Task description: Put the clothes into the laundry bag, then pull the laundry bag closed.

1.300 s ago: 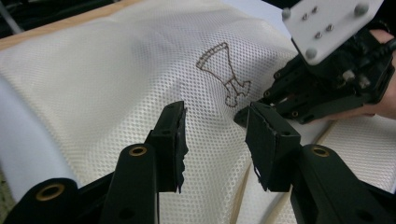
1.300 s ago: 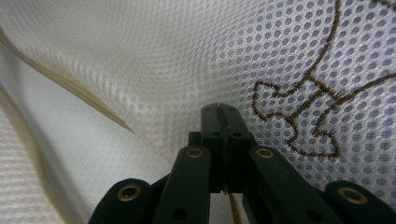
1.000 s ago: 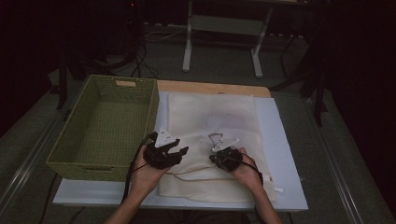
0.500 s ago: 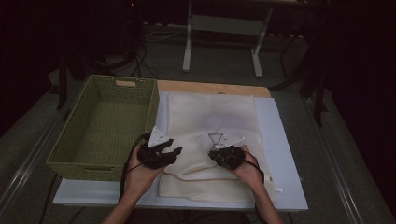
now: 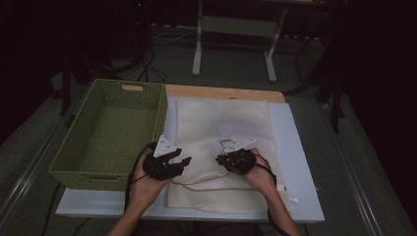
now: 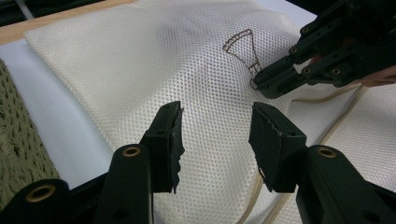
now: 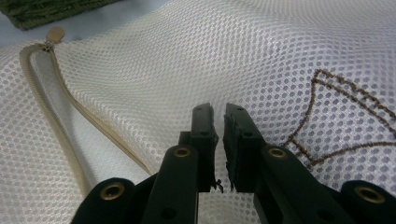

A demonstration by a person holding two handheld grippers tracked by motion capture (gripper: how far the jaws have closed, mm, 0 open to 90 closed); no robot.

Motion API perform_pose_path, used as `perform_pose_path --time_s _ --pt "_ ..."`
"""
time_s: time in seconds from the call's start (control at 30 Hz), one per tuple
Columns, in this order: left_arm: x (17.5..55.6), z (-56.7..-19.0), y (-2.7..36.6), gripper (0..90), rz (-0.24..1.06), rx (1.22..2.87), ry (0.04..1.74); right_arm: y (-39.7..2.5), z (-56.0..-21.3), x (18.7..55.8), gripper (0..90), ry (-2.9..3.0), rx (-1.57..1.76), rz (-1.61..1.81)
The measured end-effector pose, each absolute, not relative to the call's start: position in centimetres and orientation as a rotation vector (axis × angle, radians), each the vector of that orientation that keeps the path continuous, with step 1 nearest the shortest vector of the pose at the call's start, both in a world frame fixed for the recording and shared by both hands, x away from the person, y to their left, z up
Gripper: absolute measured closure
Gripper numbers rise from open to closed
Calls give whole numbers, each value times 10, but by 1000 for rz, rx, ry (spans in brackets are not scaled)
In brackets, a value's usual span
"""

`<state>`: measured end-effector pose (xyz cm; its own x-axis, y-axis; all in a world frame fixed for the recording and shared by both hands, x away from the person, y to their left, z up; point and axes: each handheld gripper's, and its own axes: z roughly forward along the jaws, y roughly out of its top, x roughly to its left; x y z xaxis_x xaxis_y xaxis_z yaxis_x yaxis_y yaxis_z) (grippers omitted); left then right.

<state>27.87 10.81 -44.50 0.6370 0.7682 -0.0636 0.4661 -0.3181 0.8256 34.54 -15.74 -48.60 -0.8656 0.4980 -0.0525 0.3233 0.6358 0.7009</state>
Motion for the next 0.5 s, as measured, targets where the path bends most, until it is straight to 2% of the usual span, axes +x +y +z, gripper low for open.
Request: perform_pose_path --time_s 0.5 --pt "276 -442 111 540 435 1969 965 -145 -486 348 808 2697 580 999"
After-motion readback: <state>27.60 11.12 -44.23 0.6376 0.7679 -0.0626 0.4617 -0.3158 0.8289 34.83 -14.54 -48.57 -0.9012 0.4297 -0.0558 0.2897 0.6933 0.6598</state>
